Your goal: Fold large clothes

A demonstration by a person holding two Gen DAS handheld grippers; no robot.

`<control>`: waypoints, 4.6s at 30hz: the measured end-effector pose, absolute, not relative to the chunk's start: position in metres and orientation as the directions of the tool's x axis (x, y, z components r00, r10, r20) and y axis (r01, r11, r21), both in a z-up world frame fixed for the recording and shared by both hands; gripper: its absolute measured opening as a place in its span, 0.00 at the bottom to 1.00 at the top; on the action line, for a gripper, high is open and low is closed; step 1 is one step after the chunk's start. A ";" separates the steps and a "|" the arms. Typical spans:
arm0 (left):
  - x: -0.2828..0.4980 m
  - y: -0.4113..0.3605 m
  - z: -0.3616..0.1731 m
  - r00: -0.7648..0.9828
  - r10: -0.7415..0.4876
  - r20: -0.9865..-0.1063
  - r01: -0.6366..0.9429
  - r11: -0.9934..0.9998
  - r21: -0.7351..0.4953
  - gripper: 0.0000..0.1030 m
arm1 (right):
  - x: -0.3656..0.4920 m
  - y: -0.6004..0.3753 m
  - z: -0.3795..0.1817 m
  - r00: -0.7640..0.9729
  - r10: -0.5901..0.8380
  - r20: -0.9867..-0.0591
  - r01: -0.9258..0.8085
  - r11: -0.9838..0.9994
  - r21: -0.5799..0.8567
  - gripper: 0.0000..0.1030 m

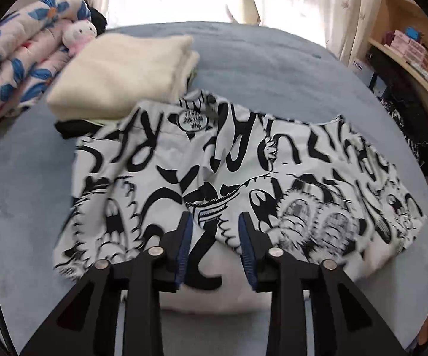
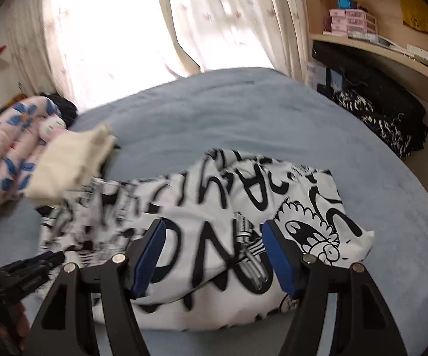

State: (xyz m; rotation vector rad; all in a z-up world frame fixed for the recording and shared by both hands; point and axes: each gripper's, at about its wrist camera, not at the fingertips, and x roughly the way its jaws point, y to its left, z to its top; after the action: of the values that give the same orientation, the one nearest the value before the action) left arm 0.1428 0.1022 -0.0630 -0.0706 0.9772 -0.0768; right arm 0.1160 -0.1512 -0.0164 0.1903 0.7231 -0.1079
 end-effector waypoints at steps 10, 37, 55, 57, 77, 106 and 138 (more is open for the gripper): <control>0.073 0.124 0.002 0.633 -0.106 -0.767 0.035 0.993 -0.109 0.44 | 0.041 -0.119 0.065 0.831 0.034 -0.556 0.048 0.990 0.132 0.66; 0.040 0.162 -0.087 0.462 -0.147 -0.875 -0.031 0.983 -0.182 0.57 | 0.025 -0.107 -0.012 0.694 0.012 -0.720 0.030 0.999 0.045 0.66; 0.097 0.224 -0.186 0.557 -0.395 -0.731 -0.251 0.759 -0.601 0.57 | 0.102 -0.089 -0.072 0.641 0.098 -0.761 0.000 0.992 0.127 0.66; 0.108 0.228 -0.191 0.570 -0.405 -0.715 -0.257 0.738 -0.624 0.57 | 0.109 -0.086 -0.076 0.634 0.106 -0.766 -0.005 0.991 0.132 0.66; 0.140 0.173 -0.104 0.786 -0.173 -0.593 -0.066 0.931 -0.360 0.09 | 0.223 -0.051 -0.165 0.530 0.061 -0.846 -0.125 0.992 -0.007 0.14; 0.162 -0.215 -0.151 0.605 -0.330 -0.724 0.685 0.679 0.263 0.11 | 0.047 -0.332 -0.112 0.517 -0.107 -0.849 0.535 0.815 0.223 0.13; 0.136 -0.177 -0.117 0.522 -0.321 -0.790 0.632 0.768 0.105 0.20 | 0.112 -0.335 -0.142 0.568 0.470 -0.676 0.363 0.594 0.718 0.41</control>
State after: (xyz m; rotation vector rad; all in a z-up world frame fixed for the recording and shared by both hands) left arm 0.1360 -0.1771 -0.1172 0.4085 0.8442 -0.5897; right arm 0.1115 -0.3354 -0.1420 0.9762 1.0083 0.0765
